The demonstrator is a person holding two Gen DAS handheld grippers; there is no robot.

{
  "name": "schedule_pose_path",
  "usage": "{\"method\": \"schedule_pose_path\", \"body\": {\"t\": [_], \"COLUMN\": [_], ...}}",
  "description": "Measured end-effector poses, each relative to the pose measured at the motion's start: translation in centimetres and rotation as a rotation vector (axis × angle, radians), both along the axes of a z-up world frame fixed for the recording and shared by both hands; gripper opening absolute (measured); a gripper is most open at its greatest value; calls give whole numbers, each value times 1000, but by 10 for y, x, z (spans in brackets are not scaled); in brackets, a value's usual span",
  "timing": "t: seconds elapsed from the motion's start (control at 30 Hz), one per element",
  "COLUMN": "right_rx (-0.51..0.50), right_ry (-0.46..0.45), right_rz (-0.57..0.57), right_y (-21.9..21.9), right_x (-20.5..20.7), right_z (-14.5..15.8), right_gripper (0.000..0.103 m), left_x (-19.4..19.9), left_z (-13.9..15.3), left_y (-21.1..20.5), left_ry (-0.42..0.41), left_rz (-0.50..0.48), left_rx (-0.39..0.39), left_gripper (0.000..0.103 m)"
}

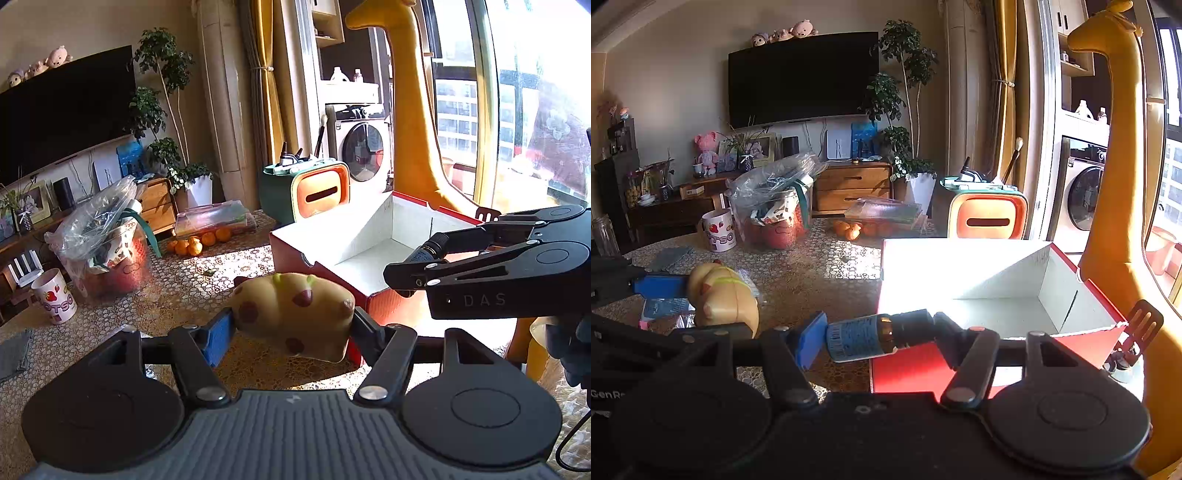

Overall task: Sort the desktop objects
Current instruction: 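Carry the yellow toy and the bottle with both tools over the red box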

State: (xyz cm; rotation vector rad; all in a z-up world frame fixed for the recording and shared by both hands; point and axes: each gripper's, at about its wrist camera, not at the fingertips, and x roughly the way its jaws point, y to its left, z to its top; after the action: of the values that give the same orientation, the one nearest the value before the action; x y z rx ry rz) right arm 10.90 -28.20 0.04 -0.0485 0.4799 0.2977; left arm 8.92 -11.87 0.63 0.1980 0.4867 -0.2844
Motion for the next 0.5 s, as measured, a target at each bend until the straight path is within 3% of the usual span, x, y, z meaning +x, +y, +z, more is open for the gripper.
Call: {"method": "schedule_pose_path", "body": {"t": [0.5], "right_rx": [5], "right_ry": [0], "right_rz": [-67], "right_y": [-57], "right_x": [55], "right_z": [3], "right_gripper": [63], "left_x": [58], "left_z": [9], "left_y": [-53], "left_ry": [9], "left_rz": [-110], "left_rx": [68], "left_gripper": [67]}}
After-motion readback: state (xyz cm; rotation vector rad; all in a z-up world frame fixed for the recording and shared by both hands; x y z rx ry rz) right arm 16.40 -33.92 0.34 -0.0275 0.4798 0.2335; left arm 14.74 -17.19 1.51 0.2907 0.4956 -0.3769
